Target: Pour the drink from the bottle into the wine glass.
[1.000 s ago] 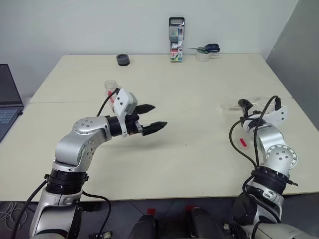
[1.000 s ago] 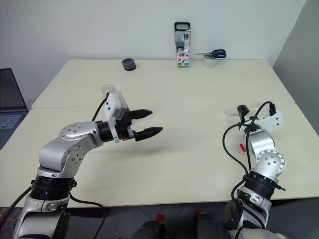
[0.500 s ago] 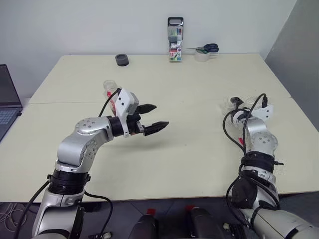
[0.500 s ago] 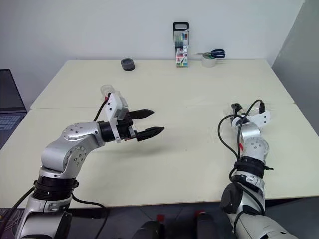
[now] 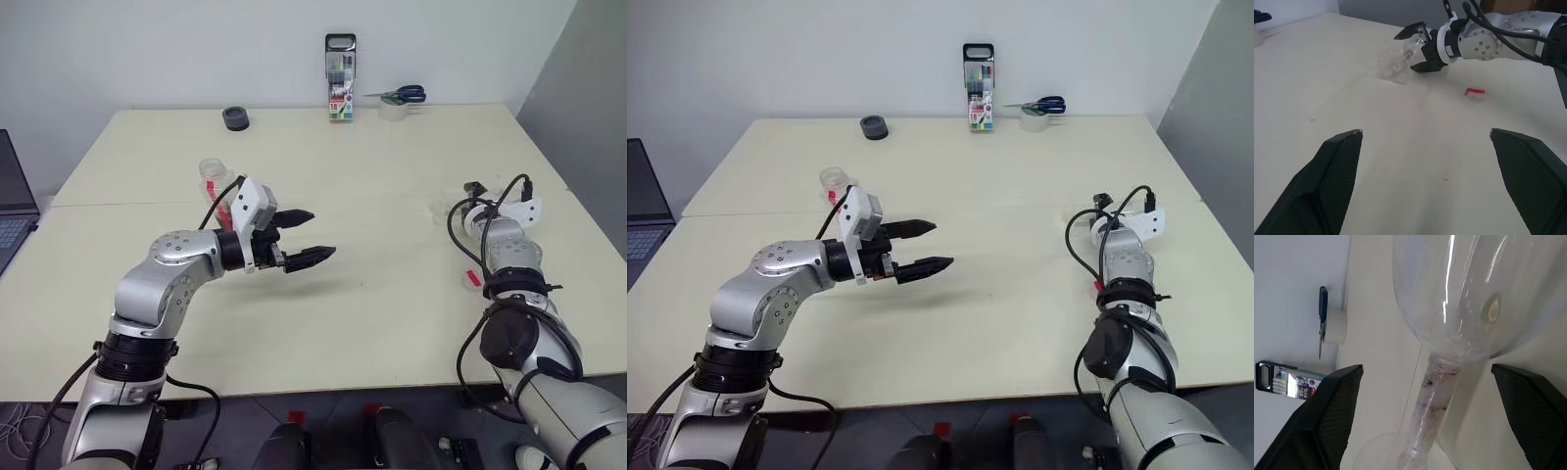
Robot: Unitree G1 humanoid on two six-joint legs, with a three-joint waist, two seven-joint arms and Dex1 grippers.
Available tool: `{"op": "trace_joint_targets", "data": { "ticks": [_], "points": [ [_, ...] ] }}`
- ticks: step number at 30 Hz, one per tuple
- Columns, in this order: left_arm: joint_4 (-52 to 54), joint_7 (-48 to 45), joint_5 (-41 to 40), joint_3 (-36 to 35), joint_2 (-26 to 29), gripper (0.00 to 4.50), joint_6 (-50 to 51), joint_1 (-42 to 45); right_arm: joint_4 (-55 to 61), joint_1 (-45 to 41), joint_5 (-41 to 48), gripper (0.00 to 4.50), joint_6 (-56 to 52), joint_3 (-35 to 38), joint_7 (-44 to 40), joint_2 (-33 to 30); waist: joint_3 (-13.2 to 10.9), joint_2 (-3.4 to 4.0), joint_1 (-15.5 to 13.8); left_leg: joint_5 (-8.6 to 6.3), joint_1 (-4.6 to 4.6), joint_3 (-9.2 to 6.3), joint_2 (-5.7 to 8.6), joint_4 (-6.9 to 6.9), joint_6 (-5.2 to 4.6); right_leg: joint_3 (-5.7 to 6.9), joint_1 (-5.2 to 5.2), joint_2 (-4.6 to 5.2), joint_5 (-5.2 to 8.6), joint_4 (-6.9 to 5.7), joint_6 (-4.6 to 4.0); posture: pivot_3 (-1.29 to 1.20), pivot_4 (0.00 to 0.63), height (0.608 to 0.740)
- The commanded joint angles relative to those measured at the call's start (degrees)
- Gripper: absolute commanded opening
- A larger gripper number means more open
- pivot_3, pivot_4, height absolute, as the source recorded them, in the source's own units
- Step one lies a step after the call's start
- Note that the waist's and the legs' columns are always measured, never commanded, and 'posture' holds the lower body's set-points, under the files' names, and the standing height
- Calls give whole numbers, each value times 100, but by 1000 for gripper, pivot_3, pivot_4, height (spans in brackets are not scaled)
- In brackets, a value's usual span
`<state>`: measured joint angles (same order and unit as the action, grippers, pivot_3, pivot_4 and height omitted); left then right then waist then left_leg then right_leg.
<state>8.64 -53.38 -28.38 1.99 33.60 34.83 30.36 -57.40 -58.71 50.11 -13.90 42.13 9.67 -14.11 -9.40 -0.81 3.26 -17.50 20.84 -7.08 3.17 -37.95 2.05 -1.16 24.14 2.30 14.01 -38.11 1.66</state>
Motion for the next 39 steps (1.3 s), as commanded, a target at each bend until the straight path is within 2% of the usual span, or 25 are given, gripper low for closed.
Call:
{"op": "trace_joint_targets", "data": {
  "ticks": [1, 12, 15, 24, 26, 31, 36, 39],
  "points": [
    [59, -67, 0, -36, 58, 4455, -55, 110, -301, -228, -65, 4500, 86, 51, -164, -42, 0, 0, 3, 0, -1, 1, 0, 0, 0, 0, 0, 0, 0, 0, 0, 0, 150, 740],
    [81, -86, 69, -21, 36, 4455, -90, 51, -848, -532, -181, 4500, 230, 116, -393, -159, 0, 0, 19, 0, 0, 2, -5, 1, 0, -4, 1, -1, -1, 0, -1, 0, 150, 740],
    [83, -89, 77, -27, 32, 4500, -99, 42, -877, -532, -200, 3901, 236, 133, -446, -149, 0, 0, 19, 0, -1, 1, -5, 0, 0, -5, 1, -1, -1, 0, -1, 0, 150, 740],
    [155, -27, 77, -14, 11, 4500, -49, 45, -904, -528, -410, 726, 264, -18, -535, -218, 0, 1, 11, 0, 2, 0, -2, 1, 0, -4, 2, -1, -1, 2, -1, 0, 150, 740],
    [203, -2, 66, -19, 19, 4500, -21, 25, -794, -491, -710, 272, 266, -323, -723, -224, 0, 1, 11, 0, 1, 0, -2, 1, 0, -5, 2, -1, -1, 2, -1, 0, 150, 740],
    [362, 87, 48, -125, 152, 4500, 52, -179, -128, -176, -1897, 197, 388, -1617, -1396, -53, -1, 2, 15, 0, 2, -7, -1, 0, 1, -7, 3, 0, -1, 2, 0, 0, 150, 740],
    [570, 277, 11, -305, 295, 4500, 140, -459, 1147, 842, -3288, 197, 1022, -3015, -1585, 205, 0, 2, 14, 1, 2, -13, -4, 2, 3, -8, 11, 4, -1, 1, 0, 0, 150, 740],
    [724, 437, -58, -423, 328, 4500, 249, -607, 1805, 1442, -3776, 197, 1216, -3454, -1539, 314, 0, 2, 6, 1, 2, -19, -2, 1, 4, -5, 12, 5, -1, 1, 0, 0, 150, 740]
  ]
}}
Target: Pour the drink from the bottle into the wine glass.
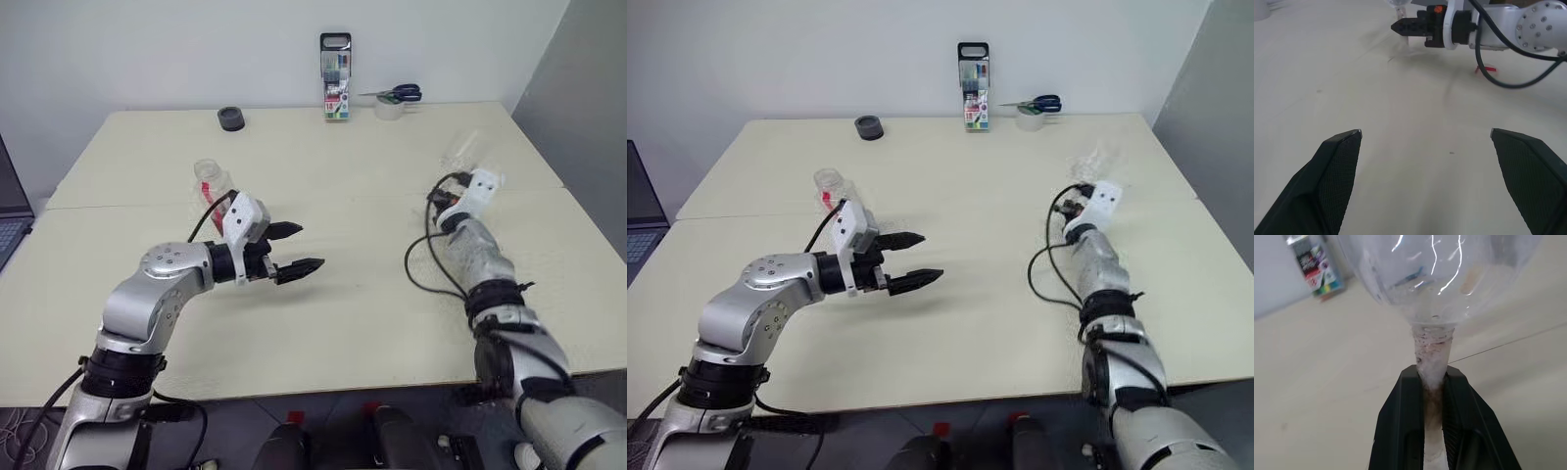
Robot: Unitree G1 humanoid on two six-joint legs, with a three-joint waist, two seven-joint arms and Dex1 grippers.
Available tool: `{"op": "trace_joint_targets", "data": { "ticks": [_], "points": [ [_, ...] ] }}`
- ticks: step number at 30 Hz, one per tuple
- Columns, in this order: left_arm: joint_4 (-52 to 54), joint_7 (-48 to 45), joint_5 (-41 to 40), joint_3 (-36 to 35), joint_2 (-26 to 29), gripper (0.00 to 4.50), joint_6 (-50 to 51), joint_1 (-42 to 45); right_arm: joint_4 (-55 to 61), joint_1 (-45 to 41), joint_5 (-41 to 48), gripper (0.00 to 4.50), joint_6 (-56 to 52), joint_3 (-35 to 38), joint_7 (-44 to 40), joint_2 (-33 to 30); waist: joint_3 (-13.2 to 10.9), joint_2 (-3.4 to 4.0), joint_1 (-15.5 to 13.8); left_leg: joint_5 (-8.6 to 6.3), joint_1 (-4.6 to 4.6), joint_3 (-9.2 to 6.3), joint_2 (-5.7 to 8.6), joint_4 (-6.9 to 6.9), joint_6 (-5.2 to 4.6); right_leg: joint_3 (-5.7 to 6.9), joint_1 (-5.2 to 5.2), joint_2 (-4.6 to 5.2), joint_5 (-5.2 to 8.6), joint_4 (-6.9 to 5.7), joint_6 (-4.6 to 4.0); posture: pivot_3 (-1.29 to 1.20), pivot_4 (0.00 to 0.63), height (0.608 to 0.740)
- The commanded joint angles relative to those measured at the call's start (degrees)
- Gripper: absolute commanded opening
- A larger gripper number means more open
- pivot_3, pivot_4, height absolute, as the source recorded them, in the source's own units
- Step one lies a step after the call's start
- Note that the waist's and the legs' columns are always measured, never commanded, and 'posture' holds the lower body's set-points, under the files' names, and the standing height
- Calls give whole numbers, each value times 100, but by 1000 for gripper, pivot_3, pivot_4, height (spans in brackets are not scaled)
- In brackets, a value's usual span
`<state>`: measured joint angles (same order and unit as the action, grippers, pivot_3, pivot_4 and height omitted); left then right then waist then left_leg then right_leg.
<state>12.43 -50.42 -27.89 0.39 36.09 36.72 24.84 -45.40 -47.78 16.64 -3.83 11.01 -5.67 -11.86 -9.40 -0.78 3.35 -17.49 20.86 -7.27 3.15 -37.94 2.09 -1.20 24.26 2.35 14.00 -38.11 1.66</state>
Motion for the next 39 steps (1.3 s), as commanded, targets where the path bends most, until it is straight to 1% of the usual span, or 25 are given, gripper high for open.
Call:
{"op": "trace_joint_targets", "data": {
  "ticks": [1, 5, 11, 15, 18, 21, 23, 27, 29, 32, 34, 37, 39],
  "points": [
    [399, 210, -108, -305, 76, 4500, 93, -124, 796, 561, -461, 197, 203, -396, -16, 165, 1, 0, -6, 0, 0, -1, 0, -1, 0, 1, -1, 0, 0, 0, 0, 0, 150, 740],
    [652, 434, -144, -388, 31, 4500, 202, -380, 1383, 1237, -572, 197, -14, -456, 57, 326, 5, 0, -9, 0, -2, -6, 0, 0, 2, 3, -3, 12, 0, 0, 0, 0, 150, 740],
    [918, 639, -296, -523, 55, 4500, 403, -609, 2446, 2126, -707, 197, -514, -473, 137, 322, 17, -2, -45, -1, -5, -16, 1, -1, 1, 7, -12, 13, 0, 2, 0, 0, 150, 740],
    [1081, 602, -375, -479, 83, 4500, 485, -751, 2997, 2488, -905, 197, -818, -697, 28, 263, 21, -5, -89, -1, -7, -20, 4, -2, 1, 12, -17, 13, 0, 4, 0, 0, 150, 740],
    [1280, 561, -508, -465, 71, 4500, 562, -901, 3139, 2533, -1110, 197, -891, -1013, -175, 248, 22, -6, -113, -1, -9, -18, 4, -2, 1, 15, -18, 9, 1, 5, 0, 0, 150, 740],
    [1364, 677, -586, -625, 56, 4500, 596, -1042, 3049, 2273, -1193, 197, -755, -1158, -270, 366, 22, -7, -92, -1, -13, -15, -1, 0, 1, 11, -18, 6, 1, 4, 0, 0, 150, 740],
    [1457, 790, -605, -748, 67, 4500, 598, -1194, 2820, 1955, -1226, 197, -512, -1204, -299, 512, 22, -7, -22, -1, -17, -9, -11, 1, 2, 6, -16, -2, -2, 3, -5, 0, 150, 740],
    [1670, 1089, -545, -1120, 96, 4500, 523, -1581, 1942, 1145, -1226, 197, -14, -1277, -492, 909, 21, -5, 121, -3, -32, 26, -60, 7, 5, -5, -12, -35, -21, 3, -36, 0, 150, 740],
    [1790, 1328, -514, -1434, 66, 4500, 491, -1806, 1302, 657, -1195, 197, 215, -1275, -650, 1123, 19, -2, 129, -3, -31, 22, -74, 7, 5, 1, -9, -52, -24, 1, -46, 0, 150, 740],
    [2002, 1633, -523, -1716, -24, 4500, 484, -2061, 518, 134, -1190, 197, 542, -1243, -812, 1306, 15, 2, 133, -3, -28, 18, -83, 8, 6, -2, -4, -66, -27, 1, -52, 0, 150, 740],
    [2153, 1877, -489, -1814, -130, 4500, 458, -2221, 75, -133, -1241, 197, 783, -1241, -884, 1376, 15, 2, 79, -5, -21, 12, -81, 7, 10, 3, -4, -66, -27, 8, -52, 0, 150, 740],
    [2494, 2360, -382, -1908, -478, 4500, 375, -2694, -614, -547, -1312, 197, 1147, -1254, -958, 1537, 15, 2, 22, -8, -16, 18, -72, 1, 18, -1, -5, -56, -28, 16, -50, 0, 150, 740],
    [2683, 2652, -226, -1684, -721, 4500, 316, -2893, -999, -751, -1361, 197, 1371, -1233, -970, 1610, 15, 2, -14, -10, -14, 20, -71, 0, 20, 0, -4, -50, -28, 19, -50, 0, 150, 740]
  ]
}}
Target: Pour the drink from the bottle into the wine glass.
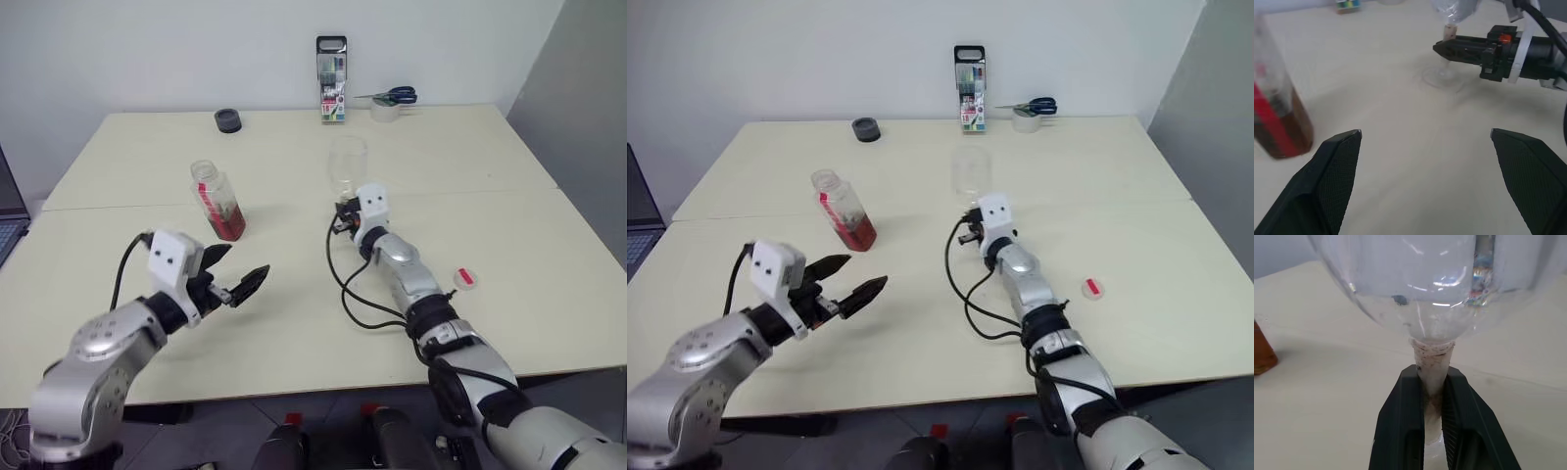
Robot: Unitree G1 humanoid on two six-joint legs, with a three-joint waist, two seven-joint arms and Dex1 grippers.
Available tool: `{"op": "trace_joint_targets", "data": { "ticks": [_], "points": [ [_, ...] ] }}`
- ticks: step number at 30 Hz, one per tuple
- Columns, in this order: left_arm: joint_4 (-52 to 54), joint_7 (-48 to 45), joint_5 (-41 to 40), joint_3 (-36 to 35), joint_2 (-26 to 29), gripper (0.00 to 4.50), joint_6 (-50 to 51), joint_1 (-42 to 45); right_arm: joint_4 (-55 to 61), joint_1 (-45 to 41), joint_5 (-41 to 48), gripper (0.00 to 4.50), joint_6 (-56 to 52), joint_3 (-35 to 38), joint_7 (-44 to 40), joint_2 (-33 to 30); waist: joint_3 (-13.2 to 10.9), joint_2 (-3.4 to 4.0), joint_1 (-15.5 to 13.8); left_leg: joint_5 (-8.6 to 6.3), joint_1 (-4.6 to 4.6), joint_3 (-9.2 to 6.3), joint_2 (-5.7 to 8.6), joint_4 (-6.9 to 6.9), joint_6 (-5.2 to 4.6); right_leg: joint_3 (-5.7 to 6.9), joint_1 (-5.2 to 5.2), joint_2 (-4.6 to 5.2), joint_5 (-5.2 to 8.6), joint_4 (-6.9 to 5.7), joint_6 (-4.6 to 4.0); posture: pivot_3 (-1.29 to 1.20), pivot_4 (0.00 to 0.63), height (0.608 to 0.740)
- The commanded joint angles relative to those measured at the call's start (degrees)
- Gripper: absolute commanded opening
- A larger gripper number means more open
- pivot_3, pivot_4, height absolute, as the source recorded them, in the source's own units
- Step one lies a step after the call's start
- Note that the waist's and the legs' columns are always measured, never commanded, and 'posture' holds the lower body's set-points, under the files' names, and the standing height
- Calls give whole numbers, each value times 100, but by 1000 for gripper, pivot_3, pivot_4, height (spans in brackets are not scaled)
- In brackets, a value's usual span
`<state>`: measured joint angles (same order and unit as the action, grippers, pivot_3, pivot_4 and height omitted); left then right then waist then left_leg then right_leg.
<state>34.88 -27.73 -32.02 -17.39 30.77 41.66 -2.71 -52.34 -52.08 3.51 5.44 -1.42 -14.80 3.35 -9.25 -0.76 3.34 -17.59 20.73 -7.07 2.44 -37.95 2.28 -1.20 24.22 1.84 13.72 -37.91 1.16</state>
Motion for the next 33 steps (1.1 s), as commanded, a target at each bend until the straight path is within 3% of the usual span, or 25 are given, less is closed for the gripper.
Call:
{"op": "trace_joint_targets", "data": {
  "ticks": [1, 9, 18, 30, 33],
  "points": [
    [506, 500, 256, 191, -280, 4500, -195, -194, -462, -401, -80, 197, 543, 14, -50, 113, 0, 0, -39, 0, 1, -2, 0, 1, 0, 2, 0, 0, 0, 0, 0, 0, 150, 740],
    [429, 733, 416, 167, -428, 4500, -392, -220, -1259, -847, -157, 197, 898, 95, 25, 201, 0, 1, -44, 1, -1, -6, -3, 1, 2, 5, 1, -5, 0, -8, -2, 0, 150, 740],
    [176, 652, 442, 227, -391, 4500, -502, -84, -1357, -652, -389, 197, 1039, -2, 66, 203, 0, 1, -39, 1, 0, -6, -4, 2, 2, 6, 2, -6, 0, -8, -2, 0, 150, 740],
    [3, 545, 435, 242, -310, 4500, -573, 60, -1286, -512, -505, 4340, 1107, -5, 90, 231, 0, 1, -26, 1, -1, -6, -5, 2, 2, 6, 1, -8, 0, -8, -2, 0, 150, 740],
    [-3, 536, 432, 254, -308, 4500, -581, 58, -1272, -493, -474, 4485, 1093, 10, 23, 243, 0, 1, -26, 1, -1, -6, -5, 2, 3, 6, 2, -8, 0, -8, -2, 0, 150, 740]
  ]
}}
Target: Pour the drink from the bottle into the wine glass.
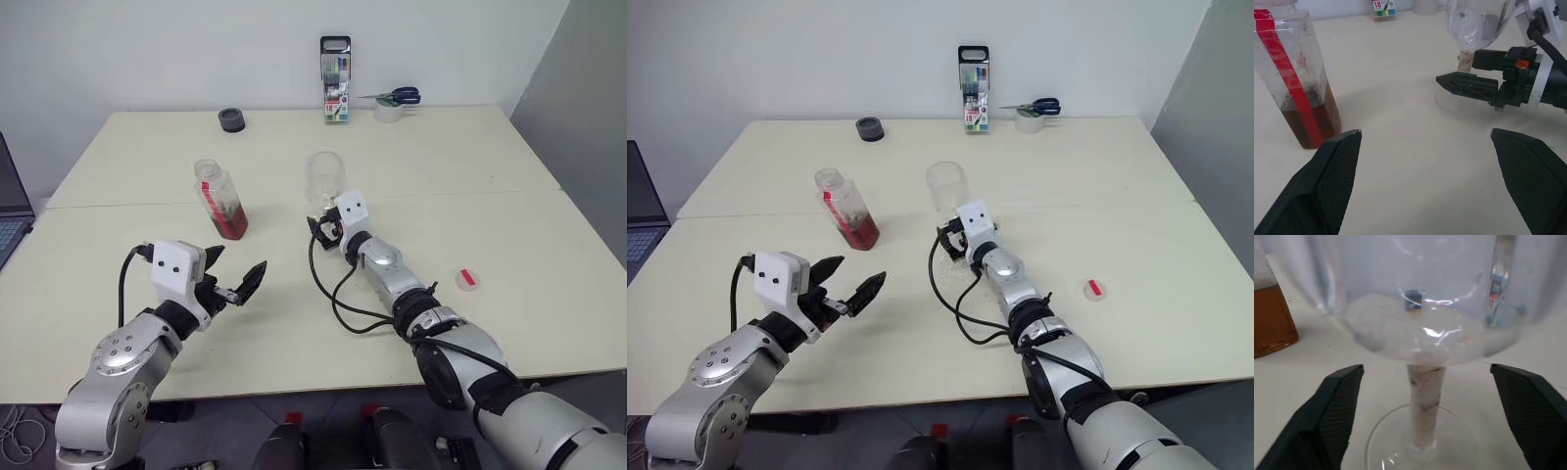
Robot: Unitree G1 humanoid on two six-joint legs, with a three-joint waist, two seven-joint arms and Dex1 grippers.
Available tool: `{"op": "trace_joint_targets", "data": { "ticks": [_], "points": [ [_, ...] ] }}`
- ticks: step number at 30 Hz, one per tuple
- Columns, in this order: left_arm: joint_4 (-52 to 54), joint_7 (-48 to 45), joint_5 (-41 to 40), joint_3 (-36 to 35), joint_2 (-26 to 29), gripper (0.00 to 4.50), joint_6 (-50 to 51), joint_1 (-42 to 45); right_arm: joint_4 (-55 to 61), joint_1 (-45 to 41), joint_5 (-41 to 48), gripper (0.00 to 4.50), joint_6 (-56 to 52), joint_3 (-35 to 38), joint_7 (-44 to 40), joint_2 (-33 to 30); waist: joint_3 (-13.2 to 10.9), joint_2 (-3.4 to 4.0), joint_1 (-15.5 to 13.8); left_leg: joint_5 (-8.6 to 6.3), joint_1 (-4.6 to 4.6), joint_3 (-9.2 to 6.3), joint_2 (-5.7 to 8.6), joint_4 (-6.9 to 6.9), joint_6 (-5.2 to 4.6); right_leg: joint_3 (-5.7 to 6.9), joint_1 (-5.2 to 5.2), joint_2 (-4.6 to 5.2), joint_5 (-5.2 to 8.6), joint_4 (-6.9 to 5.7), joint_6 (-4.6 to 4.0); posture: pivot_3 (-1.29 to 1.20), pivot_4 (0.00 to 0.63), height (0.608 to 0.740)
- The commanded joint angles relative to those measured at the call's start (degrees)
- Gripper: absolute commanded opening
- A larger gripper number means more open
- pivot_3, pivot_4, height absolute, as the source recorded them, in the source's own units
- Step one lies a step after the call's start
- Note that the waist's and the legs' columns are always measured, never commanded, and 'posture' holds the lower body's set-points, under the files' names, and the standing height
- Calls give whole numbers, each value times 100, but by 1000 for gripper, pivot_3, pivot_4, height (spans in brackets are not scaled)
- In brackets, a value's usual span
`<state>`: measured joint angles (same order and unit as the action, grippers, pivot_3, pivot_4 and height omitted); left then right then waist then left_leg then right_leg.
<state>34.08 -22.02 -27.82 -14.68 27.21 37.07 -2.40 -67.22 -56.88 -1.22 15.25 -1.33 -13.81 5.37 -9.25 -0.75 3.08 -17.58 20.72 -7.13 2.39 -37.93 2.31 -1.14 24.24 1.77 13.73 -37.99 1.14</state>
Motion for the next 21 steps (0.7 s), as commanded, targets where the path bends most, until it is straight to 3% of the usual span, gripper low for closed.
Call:
{"op": "trace_joint_targets", "data": {
  "ticks": [1, 6, 10, 15, 21],
  "points": [
    [78, -36, 10, -16, 47, 4500, -124, 24, 232, 4, 7, 4485, 114, 5, -98, 42, 0, 0, 0, 0, 0, 0, 0, 0, 0, 0, 0, 0, 0, 0, 0, 0, 150, 740],
    [18, -51, 40, -20, 35, 4500, -185, -25, 456, 244, 4, 4485, 95, -24, -248, -57, 0, 0, -1, 0, 0, -1, 0, 0, 0, 0, -1, 0, 0, 1, 0, 0, 150, 740],
    [-265, -67, 120, -211, 52, 4500, -400, -98, 1322, 949, 35, 4485, -14, -95, -623, -379, 0, 0, -22, 0, 0, -3, 1, 0, 0, 2, -3, 0, 0, 3, 0, 0, 150, 740],
    [-648, 3, 209, -332, -25, 4500, -687, -30, 3730, 2214, 285, 4485, -1012, -149, -1213, -1023, 0, 1, -68, -1, 4, -5, 1, -2, -1, 3, -3, 2, 0, 5, 1, 0, 150, 740],
    [-1011, 187, 452, -172, -207, 4500, -972, 235, 6434, 3162, 714, 4485, -2671, -96, -1665, -1829, 0, 1, -118, -1, 1, -4, -3, -2, -1, 4, -4, 2, 1, 3, 2, 0, 150, 740]
  ]
}}
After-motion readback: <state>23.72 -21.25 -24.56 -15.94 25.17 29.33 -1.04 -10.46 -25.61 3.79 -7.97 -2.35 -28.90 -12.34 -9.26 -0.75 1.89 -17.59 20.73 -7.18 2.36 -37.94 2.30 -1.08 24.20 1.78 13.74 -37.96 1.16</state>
